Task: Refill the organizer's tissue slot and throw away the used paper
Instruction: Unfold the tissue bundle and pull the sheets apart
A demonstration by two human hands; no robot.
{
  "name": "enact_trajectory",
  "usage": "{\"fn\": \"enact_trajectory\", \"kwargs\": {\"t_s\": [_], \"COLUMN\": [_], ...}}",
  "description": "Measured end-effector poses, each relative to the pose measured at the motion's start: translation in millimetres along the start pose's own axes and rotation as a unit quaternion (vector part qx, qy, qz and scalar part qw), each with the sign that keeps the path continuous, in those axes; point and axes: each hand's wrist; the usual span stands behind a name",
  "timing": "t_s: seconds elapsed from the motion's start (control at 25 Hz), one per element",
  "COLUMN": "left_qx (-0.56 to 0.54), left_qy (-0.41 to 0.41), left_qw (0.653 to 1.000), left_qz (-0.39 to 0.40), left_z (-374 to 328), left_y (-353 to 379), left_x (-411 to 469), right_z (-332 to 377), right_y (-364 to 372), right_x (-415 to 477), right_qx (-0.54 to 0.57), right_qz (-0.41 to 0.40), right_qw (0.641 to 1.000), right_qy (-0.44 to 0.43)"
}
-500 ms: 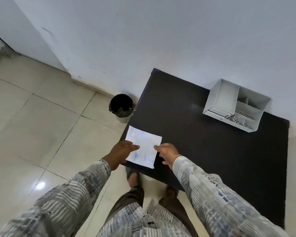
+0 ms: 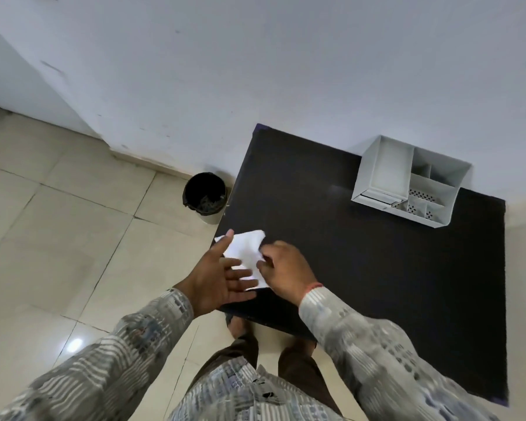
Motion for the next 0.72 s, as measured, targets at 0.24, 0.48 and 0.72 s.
{"fn": "enact_trajectory", "kwargs": {"t_s": [0.24, 0.48, 0.72], "left_qx": [-0.018, 0.029, 0.069], "left_qy": [0.155, 0.226, 0.294], "left_qw": [0.985, 0.968, 0.949], "left_qz": [0.068, 0.102, 0.092], "left_z": [-8.5, -10.2, 5.1], "left_y": [82.4, 137.2, 181.2], "left_x": [-30.0, -60.2, -71.0], "right_z": [13.3, -8.1, -22.0], "right_y": [-85.0, -141.7, -167.7], "right_x": [-61.3, -91.7, -117.2], "right_qx": [0.105, 0.039, 0.003], "right_qz": [-0.105, -0.206, -0.241], "right_qw": [0.988, 0.978, 0.97], "right_qy": [-0.037, -0.015, -0.039]}}
Point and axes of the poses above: each hand's wrist, its own x-axis towards the middle knuckle, its own y-axis out of the palm, z = x × y, and after that the axes turned 9 degrees about -y, right-handed
